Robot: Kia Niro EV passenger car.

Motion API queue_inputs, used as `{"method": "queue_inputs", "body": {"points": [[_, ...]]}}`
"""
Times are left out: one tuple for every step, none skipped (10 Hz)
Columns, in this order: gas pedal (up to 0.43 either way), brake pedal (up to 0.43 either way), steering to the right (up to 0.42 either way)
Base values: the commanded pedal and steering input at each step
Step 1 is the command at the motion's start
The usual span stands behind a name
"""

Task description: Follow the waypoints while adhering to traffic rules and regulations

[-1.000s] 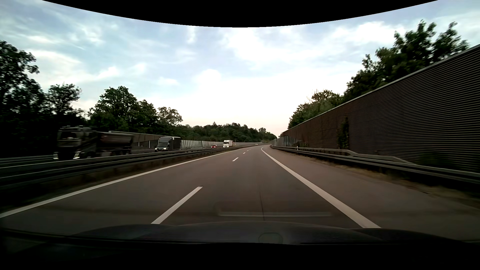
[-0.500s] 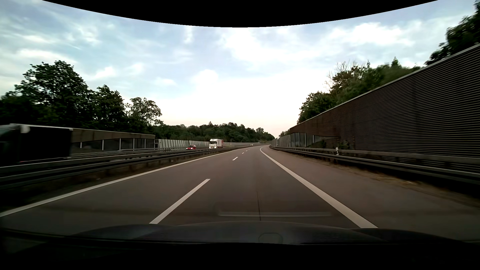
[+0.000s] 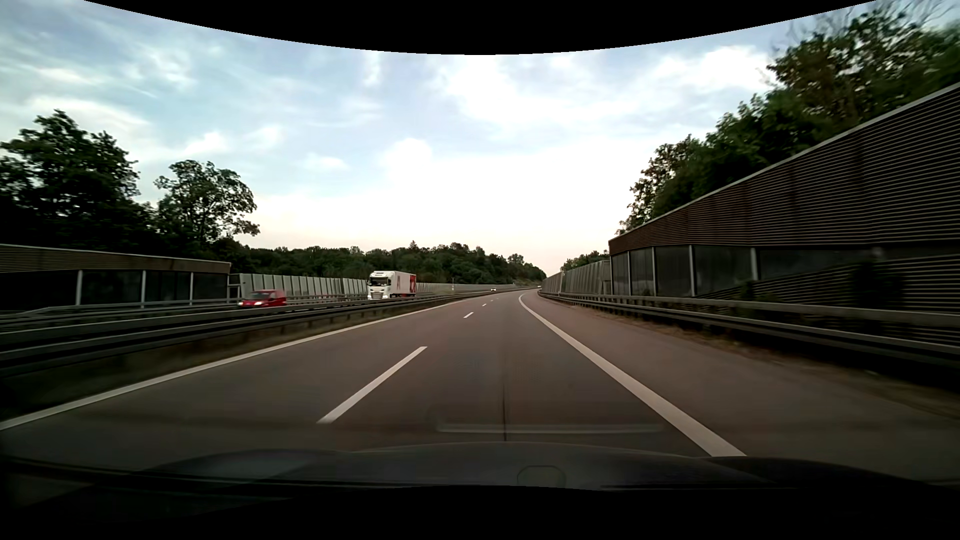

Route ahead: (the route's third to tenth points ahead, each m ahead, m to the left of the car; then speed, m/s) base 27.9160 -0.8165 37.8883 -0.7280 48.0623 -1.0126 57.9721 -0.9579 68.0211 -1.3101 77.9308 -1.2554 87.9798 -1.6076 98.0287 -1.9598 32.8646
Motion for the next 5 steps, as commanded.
{"method": "queue_inputs", "body": {"points": [[0.28, 0.006, 0.004], [0.28, 0.006, 0.004], [0.287, 0.006, 0.003], [0.287, 0.006, 0.003], [0.287, 0.006, 0.002]]}}
